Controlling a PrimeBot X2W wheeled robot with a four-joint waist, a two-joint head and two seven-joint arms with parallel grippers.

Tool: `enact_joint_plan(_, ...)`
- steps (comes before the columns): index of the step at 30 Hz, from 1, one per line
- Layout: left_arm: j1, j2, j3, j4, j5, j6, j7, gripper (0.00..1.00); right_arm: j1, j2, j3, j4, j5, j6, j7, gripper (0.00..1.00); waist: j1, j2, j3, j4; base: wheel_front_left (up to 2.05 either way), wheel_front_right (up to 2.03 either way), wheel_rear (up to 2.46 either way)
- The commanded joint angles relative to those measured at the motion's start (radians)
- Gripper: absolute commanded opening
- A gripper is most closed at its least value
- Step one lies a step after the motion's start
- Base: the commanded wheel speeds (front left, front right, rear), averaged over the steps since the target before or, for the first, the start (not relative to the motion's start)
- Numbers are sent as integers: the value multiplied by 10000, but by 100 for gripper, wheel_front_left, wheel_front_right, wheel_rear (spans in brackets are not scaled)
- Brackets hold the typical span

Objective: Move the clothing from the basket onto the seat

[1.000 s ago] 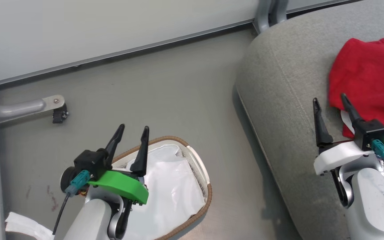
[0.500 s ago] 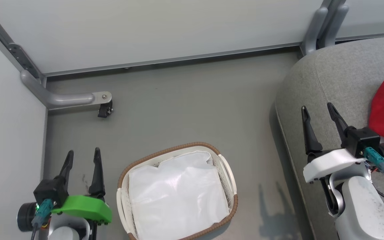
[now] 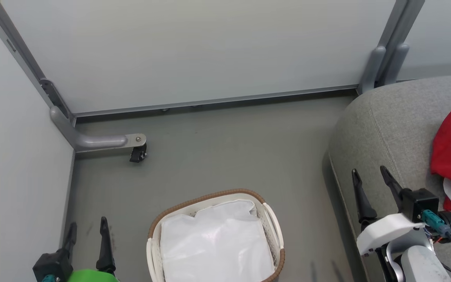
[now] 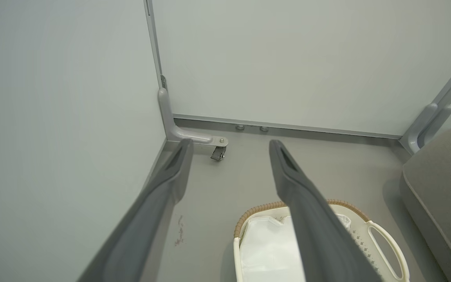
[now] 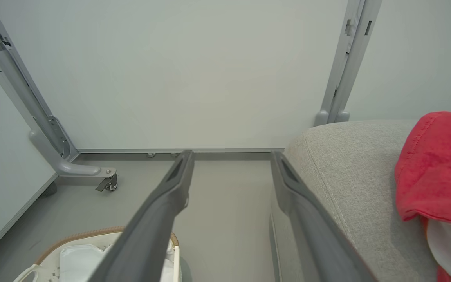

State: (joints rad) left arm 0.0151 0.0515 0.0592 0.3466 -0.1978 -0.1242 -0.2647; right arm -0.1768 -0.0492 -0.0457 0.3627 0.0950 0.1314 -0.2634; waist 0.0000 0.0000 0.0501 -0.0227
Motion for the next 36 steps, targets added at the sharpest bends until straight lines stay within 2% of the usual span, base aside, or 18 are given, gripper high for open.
enact_joint_plan(1,270,2,-65,36,-236,-39,7,100,186,-37,39,25,22,-14,-19,100,0,0,-206,15,0,0,0)
enact_joint_plan(5,389,7,-159,77,-733,-65,7,100,329,-35,83,97,153,-14,-19,100,0,0,-275,35,0,0,0)
enact_joint_plan(6,259,-11,-164,108,-706,-31,1,0,238,0,81,95,92,0,2,0,0,0,-270,30,0,0,0)
enact_joint_plan(9,262,-65,-210,357,-707,-31,6,0,338,79,84,343,95,0,8,0,0,0,-276,33,0,0,0)
enact_joint_plan(36,-287,-40,55,-113,-5172,-44,1268,0,447,40,-182,-186,5108,-3,1265,0,0,0,-317,74,0,0,0)
